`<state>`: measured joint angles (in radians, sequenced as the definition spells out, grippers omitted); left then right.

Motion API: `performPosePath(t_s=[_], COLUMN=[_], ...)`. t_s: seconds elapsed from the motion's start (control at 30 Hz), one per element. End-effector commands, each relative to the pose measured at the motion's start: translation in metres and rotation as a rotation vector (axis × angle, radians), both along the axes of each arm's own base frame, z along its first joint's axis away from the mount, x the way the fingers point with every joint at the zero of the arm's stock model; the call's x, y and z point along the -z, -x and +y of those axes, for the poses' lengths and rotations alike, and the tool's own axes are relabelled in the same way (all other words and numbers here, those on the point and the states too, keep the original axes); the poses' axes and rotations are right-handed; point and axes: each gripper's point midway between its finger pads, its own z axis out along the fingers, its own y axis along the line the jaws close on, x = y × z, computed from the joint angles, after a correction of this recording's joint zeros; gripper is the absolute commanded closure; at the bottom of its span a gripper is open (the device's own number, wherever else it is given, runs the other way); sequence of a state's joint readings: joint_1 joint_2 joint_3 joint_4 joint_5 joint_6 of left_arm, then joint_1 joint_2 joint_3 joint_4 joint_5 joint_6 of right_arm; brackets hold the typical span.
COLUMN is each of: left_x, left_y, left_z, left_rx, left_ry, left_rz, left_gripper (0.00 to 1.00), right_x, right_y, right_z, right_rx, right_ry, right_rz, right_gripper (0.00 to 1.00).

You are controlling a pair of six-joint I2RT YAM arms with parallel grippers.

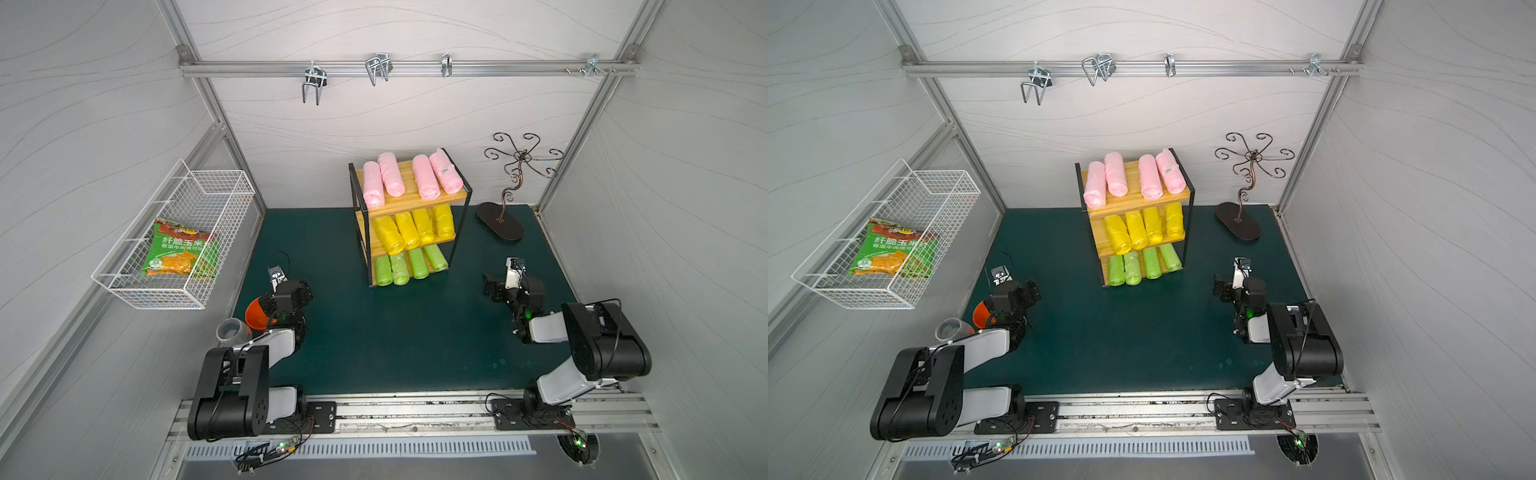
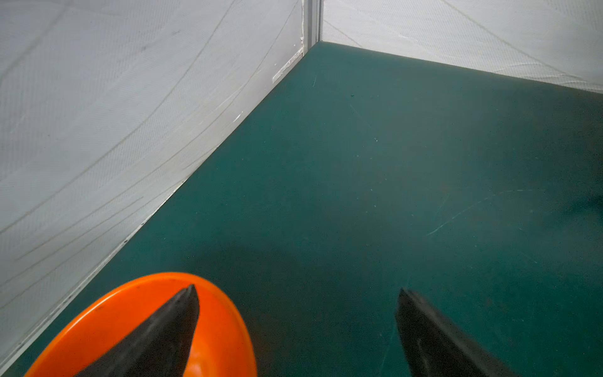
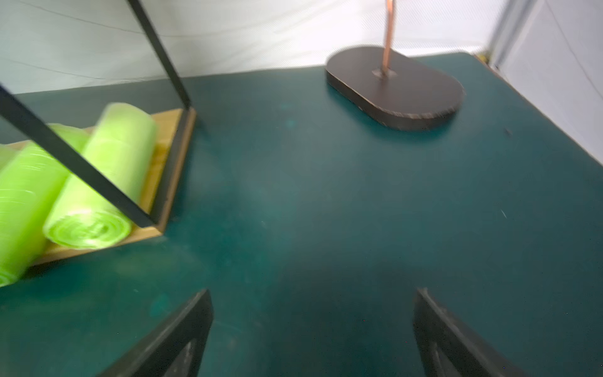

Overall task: Sort the rolls of trash bags by color and place them on the shelf
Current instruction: Reset both arms

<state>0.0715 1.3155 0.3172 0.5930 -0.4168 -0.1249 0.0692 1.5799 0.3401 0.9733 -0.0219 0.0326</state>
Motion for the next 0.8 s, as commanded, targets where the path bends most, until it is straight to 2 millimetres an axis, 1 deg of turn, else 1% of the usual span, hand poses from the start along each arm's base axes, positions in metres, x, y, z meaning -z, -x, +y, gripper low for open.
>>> performPosePath(t_s=[0.0,0.1,0.13,0.2,0.23,0.3,0.37,0.4,0.43,0.47,0.5,0.57,0.63,0.7,0.77], left_x=[-0.036,-0.036,-0.037,-0.037,-0.037,-0.032,-0.018,-0.014,-0.019,-0.014,-0.011,-0.015,-0.008,-0.008,-0.007], left_y=[-0.023,-0.021,-0.022,-0.026,-0.03,-0.038,-0.045,-0.049,-0.055,-0.055,-0.053,-0.058,-0.059,-0.062,-0.06], left_z=[-0.004,-0.011,-0.016,-0.029,-0.034,-0.04,-0.044,-0.047,-0.053,-0.059,-0.06,-0.057,-0.056,-0.052,-0.051], left_rx=[0.049,0.086,0.103,0.154,0.168,0.181,0.197,0.212,0.221,0.223,0.226,0.217,0.222,0.215,0.216], left_ry=[-0.019,-0.001,0.028,0.069,0.054,0.02,-0.002,-0.036,-0.082,-0.077,-0.064,-0.088,-0.046,-0.031,-0.026], left_rz=[-0.13,-0.147,-0.158,-0.199,-0.192,-0.181,-0.183,-0.187,-0.199,-0.132,-0.118,-0.156,-0.098,-0.106,-0.099], left_gripper=[0.01,0.01,0.01,0.01,0.01,0.01,0.01,0.01,0.01,0.01,0.01,0.01,0.01,0.01,0.01], right_x=[-0.008,-0.007,-0.007,-0.006,-0.006,-0.006,-0.006,-0.006,-0.006,-0.005,-0.004,-0.003,-0.003,-0.002,-0.003], right_y=[-0.005,-0.006,-0.006,-0.006,-0.006,-0.006,-0.008,-0.008,-0.009,-0.01,-0.012,-0.013,-0.014,-0.015,-0.015], right_z=[-0.001,0.003,0.006,0.006,0.006,0.006,0.004,0.004,0.004,0.003,0.003,0.002,0.001,0.0,0.001], right_rx=[0.02,0.037,0.038,0.041,0.044,0.046,0.056,0.058,0.055,0.056,0.052,0.049,0.039,0.037,0.036], right_ry=[0.056,0.115,0.143,0.146,0.146,0.146,0.146,0.143,0.142,0.139,0.131,0.118,0.101,0.098,0.098], right_rz=[-0.029,-0.03,-0.028,-0.026,-0.025,-0.024,-0.018,-0.014,-0.011,-0.004,0.008,0.021,0.033,0.035,0.034], right_gripper=[0.01,0.01,0.01,0.01,0.01,0.01,0.01,0.01,0.01,0.01,0.01,0.01,0.01,0.01,0.01])
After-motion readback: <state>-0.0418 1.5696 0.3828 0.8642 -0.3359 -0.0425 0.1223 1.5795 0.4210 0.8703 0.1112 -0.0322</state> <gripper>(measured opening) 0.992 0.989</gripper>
